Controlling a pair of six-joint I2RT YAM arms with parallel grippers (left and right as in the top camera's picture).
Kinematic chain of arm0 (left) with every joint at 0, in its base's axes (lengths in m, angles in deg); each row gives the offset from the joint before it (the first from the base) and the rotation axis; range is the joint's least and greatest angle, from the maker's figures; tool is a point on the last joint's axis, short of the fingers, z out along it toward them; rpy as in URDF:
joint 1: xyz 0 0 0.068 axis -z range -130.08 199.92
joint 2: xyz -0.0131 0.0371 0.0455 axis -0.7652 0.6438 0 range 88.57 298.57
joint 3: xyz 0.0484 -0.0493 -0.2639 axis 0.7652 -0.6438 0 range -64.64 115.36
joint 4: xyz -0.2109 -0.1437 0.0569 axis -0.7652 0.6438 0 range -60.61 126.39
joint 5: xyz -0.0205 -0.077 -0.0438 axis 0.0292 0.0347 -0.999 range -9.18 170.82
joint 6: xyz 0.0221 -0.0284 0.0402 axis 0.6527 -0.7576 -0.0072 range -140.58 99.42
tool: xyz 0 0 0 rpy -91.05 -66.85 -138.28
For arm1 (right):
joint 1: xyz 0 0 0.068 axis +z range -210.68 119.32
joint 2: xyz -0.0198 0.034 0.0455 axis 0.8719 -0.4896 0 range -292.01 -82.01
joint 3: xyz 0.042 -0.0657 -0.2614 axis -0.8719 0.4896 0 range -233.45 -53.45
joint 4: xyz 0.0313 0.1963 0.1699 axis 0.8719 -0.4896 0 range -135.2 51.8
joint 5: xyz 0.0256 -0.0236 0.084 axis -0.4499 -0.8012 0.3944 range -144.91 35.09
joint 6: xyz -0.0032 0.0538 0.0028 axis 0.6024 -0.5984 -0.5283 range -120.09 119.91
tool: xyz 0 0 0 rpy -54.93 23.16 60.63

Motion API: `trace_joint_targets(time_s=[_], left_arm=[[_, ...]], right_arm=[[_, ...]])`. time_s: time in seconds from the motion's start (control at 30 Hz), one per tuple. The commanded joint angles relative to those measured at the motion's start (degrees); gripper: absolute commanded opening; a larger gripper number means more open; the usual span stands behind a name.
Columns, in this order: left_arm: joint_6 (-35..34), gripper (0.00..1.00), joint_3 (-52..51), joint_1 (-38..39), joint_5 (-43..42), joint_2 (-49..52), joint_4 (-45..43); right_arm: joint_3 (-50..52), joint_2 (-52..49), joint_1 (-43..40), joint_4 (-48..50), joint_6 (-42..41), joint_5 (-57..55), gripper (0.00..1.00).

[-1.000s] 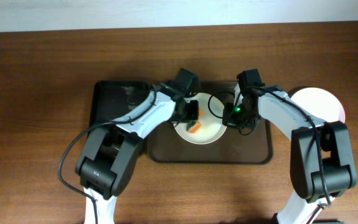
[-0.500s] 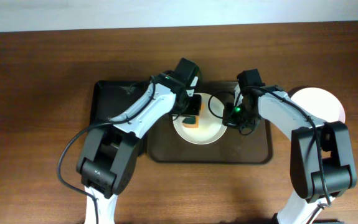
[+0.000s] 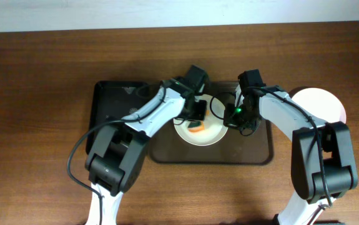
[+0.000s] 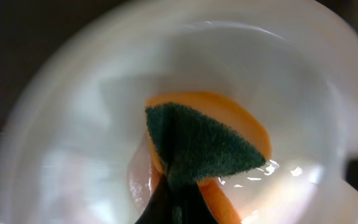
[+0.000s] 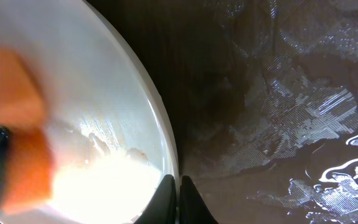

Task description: Clean dirty plates on tray and stack at the side

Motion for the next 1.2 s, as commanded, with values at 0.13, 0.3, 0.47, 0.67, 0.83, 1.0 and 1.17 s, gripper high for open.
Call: trace_joint_targets(time_s=[0.13, 0.3, 0.47, 0.67, 0.83, 1.0, 1.17], left_arm=[[0.4, 0.0, 0.4, -6.4, 5.9, 0.0, 3.1], [2.7, 0.0, 0.4, -6.4, 5.7, -7.6, 5.6], [2.7, 0.0, 0.4, -6.9, 9.6, -15.5, 8.6], [2.7, 0.0, 0.4, -11.1, 15.6, -19.5, 14.3], [2.7, 0.0, -1.0, -16.9, 15.6, -19.3, 17.2], [2.7, 0.0, -6.5, -20.9, 15.6, -19.3, 14.9], [2.7, 0.0, -16.6, -22.7, 15.4, -19.3, 6.6]], right_arm=[[0.1, -0.6, 0.2, -0.4, 0.6, -0.9, 0.04], [0.1, -0.6, 0.2, -0.4, 0.6, -1.2, 0.04], [0.1, -0.6, 0.2, -0.5, 0.6, -1.1, 0.04], [0.1, -0.6, 0.2, -0.6, 0.6, -1.1, 0.11], [0.1, -0.6, 0.2, 1.3, 0.6, -1.1, 0.26], [0.1, -0.6, 0.2, 2.4, 0.6, -1.1, 0.13], [0.1, -0.6, 0.2, 2.1, 3.8, -1.1, 0.04]])
